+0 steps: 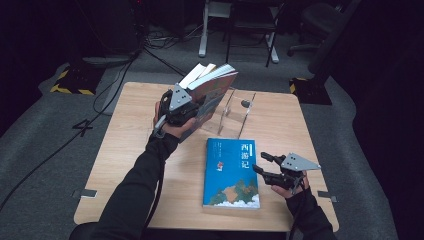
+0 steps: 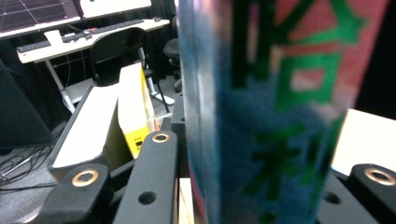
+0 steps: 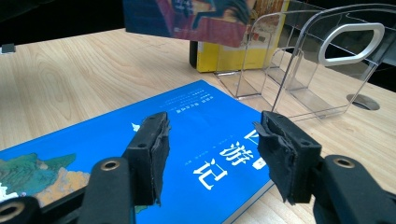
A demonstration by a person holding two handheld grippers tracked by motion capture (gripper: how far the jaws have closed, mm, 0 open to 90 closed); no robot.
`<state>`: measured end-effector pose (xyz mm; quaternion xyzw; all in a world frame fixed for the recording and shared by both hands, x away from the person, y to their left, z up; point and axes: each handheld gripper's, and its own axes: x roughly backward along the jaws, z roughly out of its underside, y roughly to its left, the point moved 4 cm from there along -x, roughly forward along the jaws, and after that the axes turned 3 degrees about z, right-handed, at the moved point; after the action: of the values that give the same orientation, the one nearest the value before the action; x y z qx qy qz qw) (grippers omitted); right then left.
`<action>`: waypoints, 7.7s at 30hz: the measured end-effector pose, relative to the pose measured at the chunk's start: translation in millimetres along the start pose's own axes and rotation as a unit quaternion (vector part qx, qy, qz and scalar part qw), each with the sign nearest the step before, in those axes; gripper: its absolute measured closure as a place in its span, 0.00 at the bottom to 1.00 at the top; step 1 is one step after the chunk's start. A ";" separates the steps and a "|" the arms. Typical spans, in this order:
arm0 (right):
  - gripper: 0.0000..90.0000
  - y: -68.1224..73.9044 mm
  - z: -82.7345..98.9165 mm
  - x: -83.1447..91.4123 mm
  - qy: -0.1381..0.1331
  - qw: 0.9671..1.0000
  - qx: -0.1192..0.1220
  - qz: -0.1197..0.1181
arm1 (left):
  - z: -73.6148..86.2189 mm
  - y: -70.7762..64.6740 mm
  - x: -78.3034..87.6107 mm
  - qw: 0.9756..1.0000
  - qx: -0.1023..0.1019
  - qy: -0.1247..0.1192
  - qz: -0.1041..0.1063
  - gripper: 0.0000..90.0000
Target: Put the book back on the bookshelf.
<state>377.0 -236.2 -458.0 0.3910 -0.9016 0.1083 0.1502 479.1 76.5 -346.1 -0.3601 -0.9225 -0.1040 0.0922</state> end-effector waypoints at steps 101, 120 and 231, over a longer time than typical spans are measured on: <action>0.48 12.1 11.6 -13.8 0.041 0.999 0.028 -0.018 | 127.3 -11.1 -84.8 0.993 0.090 0.080 0.006 0.74; 0.40 9.7 12.6 -8.9 0.053 0.998 0.012 -0.032 | 118.1 -19.4 -61.2 0.993 0.033 0.109 0.015 0.56; 0.36 61.1 58.3 -13.3 0.213 0.970 0.019 -0.118 | 201.3 -74.5 72.1 0.945 0.009 0.283 0.164 0.17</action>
<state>329.8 -204.6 -521.8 0.4657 -0.7941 0.1871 0.3429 356.8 121.5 -531.3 -0.4610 -0.7877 -0.1766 0.3685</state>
